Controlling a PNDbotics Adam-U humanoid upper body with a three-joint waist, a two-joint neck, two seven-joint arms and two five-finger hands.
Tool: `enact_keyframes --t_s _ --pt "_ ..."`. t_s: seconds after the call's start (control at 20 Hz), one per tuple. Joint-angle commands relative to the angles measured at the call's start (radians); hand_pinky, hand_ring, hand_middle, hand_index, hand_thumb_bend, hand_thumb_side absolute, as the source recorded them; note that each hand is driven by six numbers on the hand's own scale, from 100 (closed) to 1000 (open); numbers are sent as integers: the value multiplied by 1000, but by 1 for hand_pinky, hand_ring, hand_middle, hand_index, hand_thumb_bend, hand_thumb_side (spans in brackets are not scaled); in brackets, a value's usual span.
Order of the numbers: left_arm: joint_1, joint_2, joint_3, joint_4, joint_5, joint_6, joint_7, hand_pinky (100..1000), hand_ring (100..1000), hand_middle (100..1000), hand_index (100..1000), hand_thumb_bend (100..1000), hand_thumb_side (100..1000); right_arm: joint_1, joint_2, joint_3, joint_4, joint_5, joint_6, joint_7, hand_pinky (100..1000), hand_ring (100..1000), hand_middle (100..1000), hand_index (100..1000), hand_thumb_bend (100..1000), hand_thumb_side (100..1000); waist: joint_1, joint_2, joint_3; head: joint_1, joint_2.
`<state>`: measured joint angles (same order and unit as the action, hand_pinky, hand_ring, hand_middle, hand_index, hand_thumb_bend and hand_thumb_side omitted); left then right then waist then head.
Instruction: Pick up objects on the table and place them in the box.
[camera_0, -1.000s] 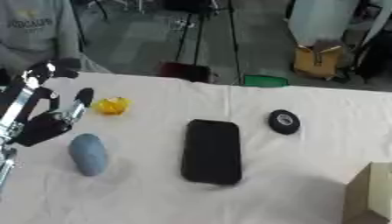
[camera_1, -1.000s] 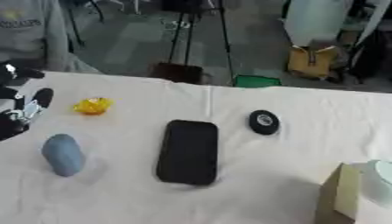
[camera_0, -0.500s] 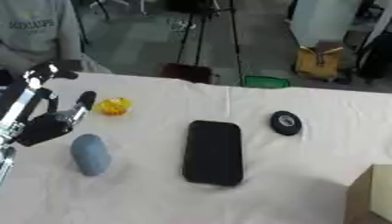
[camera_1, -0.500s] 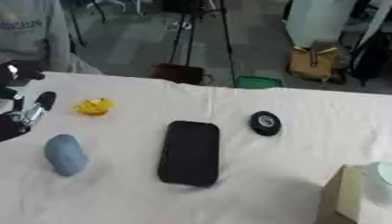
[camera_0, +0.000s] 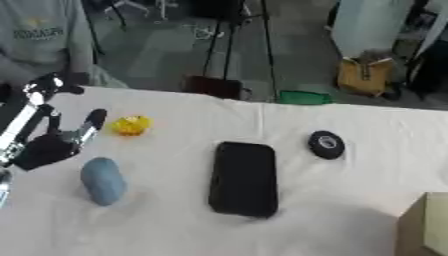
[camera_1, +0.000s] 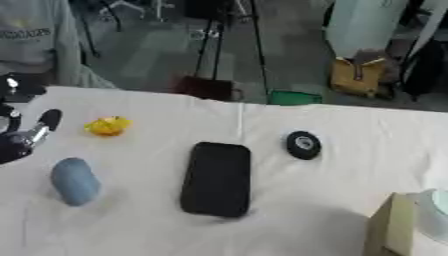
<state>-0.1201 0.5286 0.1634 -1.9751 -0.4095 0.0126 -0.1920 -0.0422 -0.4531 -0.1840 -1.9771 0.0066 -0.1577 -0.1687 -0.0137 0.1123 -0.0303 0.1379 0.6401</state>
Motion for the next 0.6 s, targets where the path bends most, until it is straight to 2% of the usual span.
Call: enact_keyframes --t_s 0.05,0.35,0.4,0.55,0.6 --pt "-6 49 22 -9 -27 10 -11 193 801 804 902 383 597 -1 -23 -9 -23 -1 -1 1 595 593 767 847 594 571 2 -11 2 -6 -6" --pt "-11 83 31 8 -113 32 -69 228 820 828 921 422 614 1 -23 -9 -23 0 0 1 595 593 767 847 594 570 4 -12 3 -14 15" --pt "-14 96 30 18 -143 37 -93 285 830 837 932 447 627 1 -24 -9 -23 0 0 2 595 593 768 847 594 570 4 -13 2 -16 20" --pt "-26 112 26 36 -216 40 -153 321 836 840 934 456 639 1 -25 -8 -23 0 0 3 595 592 768 847 594 570 5 -13 2 -18 26" --pt "-31 123 17 52 -240 38 -184 455 842 841 942 462 689 2 -25 -8 -23 0 0 4 595 592 768 847 594 570 5 -14 0 -15 30"
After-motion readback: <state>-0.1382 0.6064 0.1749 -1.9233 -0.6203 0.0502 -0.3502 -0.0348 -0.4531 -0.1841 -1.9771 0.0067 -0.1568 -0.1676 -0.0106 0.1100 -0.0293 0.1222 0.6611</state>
